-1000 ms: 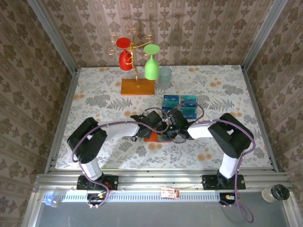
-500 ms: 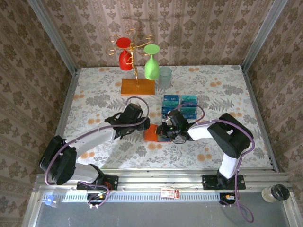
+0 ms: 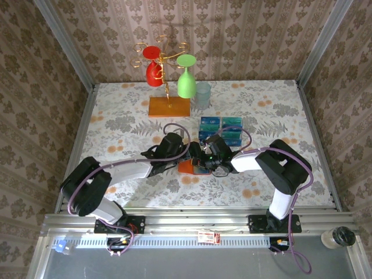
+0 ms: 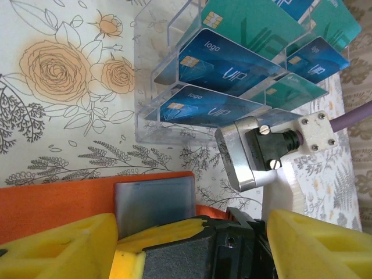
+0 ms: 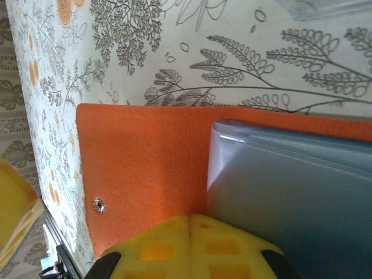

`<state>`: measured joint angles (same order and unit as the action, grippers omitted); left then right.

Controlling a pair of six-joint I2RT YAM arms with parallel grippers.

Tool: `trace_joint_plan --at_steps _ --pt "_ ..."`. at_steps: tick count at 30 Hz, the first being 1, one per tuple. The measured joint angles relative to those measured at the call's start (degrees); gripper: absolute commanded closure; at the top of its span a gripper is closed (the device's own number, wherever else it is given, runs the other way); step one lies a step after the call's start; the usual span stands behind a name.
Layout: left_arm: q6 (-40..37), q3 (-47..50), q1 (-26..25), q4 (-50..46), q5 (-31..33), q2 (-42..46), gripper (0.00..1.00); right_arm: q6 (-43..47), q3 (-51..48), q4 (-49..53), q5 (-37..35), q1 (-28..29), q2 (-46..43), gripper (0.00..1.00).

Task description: Put the credit cards into the card holder

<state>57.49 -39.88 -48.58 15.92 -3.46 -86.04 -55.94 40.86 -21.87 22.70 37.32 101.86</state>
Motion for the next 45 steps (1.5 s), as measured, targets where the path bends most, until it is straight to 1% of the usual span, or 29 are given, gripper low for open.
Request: trace_joint_plan --at_steps 3,12,15,18,21,24,26,28,29,36,40,45 --pt "1.5 2.1 -0.2 2.7 0.7 0.0 0.3 0.0 -0.5 0.4 0.0 0.0 -0.7 1.0" --pt "1.6 5.0 0.0 4.0 0.4 -2.9 0.3 -0.2 -2.9 5.5 -1.9 -0.9 -8.0 0.98" --pt "0.9 5.1 0.3 4.3 -0.5 -3.7 0.3 0.1 -3.5 7.5 -3.1 -1.6 -10.1 0.94" --pt "-0.2 5.2 0.8 4.3 -1.6 -4.1 0.3 0.8 -3.5 9.8 -4.8 -1.9 -11.7 0.87" --pt "-1.8 5.2 1.5 4.3 -2.8 -4.1 0.3 1.6 -3.5 12.5 -6.5 -2.1 -13.2 0.84" --pt "-3.6 5.1 2.0 3.8 -3.6 -4.1 0.3 2.3 -3.5 15.2 -8.3 -2.1 -14.4 0.85" --pt "-5.1 4.9 2.2 3.1 -4.3 -4.1 0.3 3.1 -3.5 16.9 -9.3 -2.3 -14.7 0.88" --pt "-6.7 4.5 2.3 2.4 -4.6 -4.1 0.3 3.7 -3.5 18.5 -9.7 -2.5 -14.7 0.95" --pt "-7.5 4.3 2.4 1.9 -4.8 -4.1 0.3 4.0 -3.5 19.2 -9.7 -2.6 -14.6 0.96" --pt "-12.0 3.7 2.6 -1.7 -5.3 -3.0 0.3 5.1 -3.5 19.9 -9.3 -3.0 -13.1 0.96" --pt "-13.3 3.0 2.6 -3.3 -5.2 -2.8 0.31 5.0 -3.7 19.8 -9.2 -3.0 -13.3 0.96" --pt "-14.4 1.9 2.5 -5.6 -4.2 -2.9 0.32 4.8 -7.0 18.3 -9.0 -3.0 -15.2 0.96"
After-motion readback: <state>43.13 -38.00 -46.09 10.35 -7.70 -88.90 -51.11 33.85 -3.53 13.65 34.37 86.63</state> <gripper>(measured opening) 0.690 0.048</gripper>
